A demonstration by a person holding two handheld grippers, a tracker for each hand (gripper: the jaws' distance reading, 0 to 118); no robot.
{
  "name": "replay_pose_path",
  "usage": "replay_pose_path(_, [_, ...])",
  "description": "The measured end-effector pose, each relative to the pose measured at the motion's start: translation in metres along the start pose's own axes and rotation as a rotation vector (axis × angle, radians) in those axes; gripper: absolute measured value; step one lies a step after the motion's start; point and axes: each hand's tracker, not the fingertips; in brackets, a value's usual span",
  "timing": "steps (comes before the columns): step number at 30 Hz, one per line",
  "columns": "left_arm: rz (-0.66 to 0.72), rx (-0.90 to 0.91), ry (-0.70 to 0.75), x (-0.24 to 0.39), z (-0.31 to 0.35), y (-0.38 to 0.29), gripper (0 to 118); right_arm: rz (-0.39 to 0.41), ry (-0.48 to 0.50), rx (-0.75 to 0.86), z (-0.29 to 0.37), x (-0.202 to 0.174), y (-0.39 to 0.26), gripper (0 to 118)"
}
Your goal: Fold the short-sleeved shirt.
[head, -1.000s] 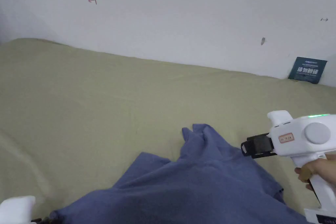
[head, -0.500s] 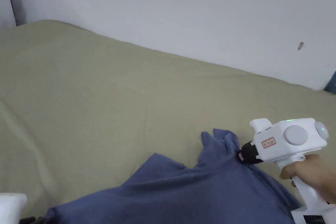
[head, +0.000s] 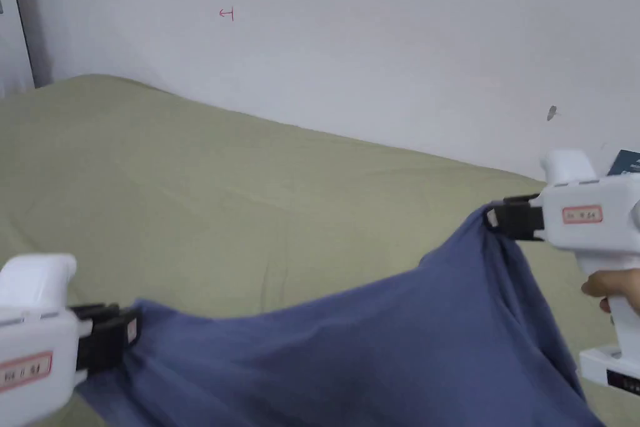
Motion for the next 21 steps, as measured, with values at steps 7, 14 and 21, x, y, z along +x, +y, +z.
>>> replay_pose_path(7, [-0.194,0.104,-0.024,0.039,0.0,0.128,2,-0.043,-0.121,0.142,0.062,0.03,0.067,3])
replay_pose_path(14, [-0.313,0.158,-0.002,0.086,-0.009,0.241,2,-0.08,-0.258,0.297,0.107,0.061,0.138,3])
replay_pose_path(21, [-0.364,0.278,0.027,0.124,-0.007,0.322,2,-0.053,-0.354,0.46,0.148,0.078,0.208,3])
